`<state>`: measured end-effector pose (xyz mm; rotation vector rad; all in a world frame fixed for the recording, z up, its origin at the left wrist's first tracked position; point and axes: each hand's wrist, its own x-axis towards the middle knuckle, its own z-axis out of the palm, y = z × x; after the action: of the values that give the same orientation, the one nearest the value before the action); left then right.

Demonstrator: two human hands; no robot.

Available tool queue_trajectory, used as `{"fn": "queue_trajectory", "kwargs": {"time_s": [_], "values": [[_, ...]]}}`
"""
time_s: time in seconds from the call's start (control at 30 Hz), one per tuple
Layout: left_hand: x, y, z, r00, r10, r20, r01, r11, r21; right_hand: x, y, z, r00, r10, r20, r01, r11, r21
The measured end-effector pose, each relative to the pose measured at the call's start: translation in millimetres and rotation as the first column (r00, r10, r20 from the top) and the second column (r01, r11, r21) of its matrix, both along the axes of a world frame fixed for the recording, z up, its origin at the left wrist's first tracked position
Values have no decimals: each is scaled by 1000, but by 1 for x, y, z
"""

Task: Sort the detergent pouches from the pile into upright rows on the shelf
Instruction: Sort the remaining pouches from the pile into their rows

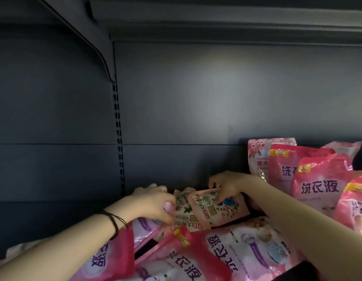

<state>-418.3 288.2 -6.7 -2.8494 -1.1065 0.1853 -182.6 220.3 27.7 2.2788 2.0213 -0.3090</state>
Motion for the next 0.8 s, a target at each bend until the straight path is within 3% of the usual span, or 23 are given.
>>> {"fn": "queue_trajectory", "kwargs": {"time_s": [0.17, 0.3, 0.4, 0.53, 0.6, 0.67, 0.8], "values": [[-13, 5, 6, 993, 82, -81, -84, 996, -23, -4, 1, -15, 999, 32, -36, -32, 999, 12], [-9, 5, 12, 995, 79, -57, -84, 994, -76, -4, 5, -18, 999, 28, -45, -24, 996, 90], [-1, 4, 18, 998, 68, -1, -68, 990, -127, -5, 6, -15, 998, 63, -22, -60, 992, 112], [20, -3, 18, 978, 81, 195, -46, 983, -178, -4, 3, -15, 997, 78, -16, -76, 995, 67], [33, -8, 14, 945, 115, 306, -51, 977, -207, -2, 1, -17, 998, 54, -29, -52, 996, 78], [47, -11, 9, 892, 183, 414, -35, 939, -341, 1, 2, -15, 998, 33, -49, -26, 992, 127], [69, -10, 9, 664, 382, 643, 33, 844, -535, 7, 3, -6, 949, -83, -305, 205, 895, 396]]}}
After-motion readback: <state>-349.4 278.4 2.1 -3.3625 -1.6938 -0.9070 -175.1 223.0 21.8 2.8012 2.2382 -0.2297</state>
